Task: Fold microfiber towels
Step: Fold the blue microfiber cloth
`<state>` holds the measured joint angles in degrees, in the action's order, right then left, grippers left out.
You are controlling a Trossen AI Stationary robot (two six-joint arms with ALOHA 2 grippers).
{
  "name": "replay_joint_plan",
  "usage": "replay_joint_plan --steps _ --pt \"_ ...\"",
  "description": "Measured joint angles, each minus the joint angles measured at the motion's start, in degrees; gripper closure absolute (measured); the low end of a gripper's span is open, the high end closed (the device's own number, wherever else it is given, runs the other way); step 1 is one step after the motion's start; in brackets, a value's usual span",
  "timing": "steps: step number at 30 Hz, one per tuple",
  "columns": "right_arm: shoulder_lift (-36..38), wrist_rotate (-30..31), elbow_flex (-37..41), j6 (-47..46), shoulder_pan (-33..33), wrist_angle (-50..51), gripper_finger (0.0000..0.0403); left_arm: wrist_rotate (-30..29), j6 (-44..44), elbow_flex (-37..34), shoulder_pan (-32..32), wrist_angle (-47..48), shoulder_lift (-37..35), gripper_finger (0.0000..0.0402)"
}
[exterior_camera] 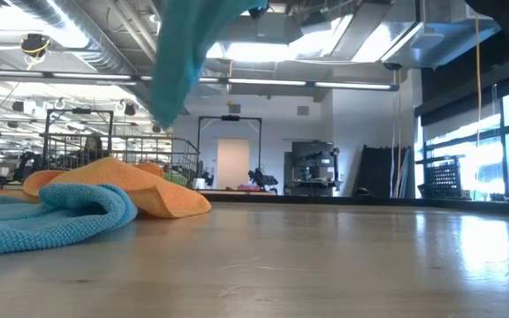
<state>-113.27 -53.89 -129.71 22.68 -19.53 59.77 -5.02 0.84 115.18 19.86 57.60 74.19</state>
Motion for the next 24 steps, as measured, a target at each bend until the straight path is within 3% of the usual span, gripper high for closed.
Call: replay_joint_plan --steps 11,19,24 --pt "-1.84 0.42 2.19 0.26 0.02 3.16 0.0365 -0.20 -0.07 0.00 0.00 -0.60 -0.59 0.0401" --pt "-1.79 0.42 7.15 0.27 -0.31 3.19 0.0395 -0.49 0.02 0.00 0.00 0.35 -1.35 0.0401" --pt "-1.81 1.28 6.84 0.44 -1.40 3.58 0.0392 -0.94 0.13 0.00 0.00 0.98 -1.44 0.0401"
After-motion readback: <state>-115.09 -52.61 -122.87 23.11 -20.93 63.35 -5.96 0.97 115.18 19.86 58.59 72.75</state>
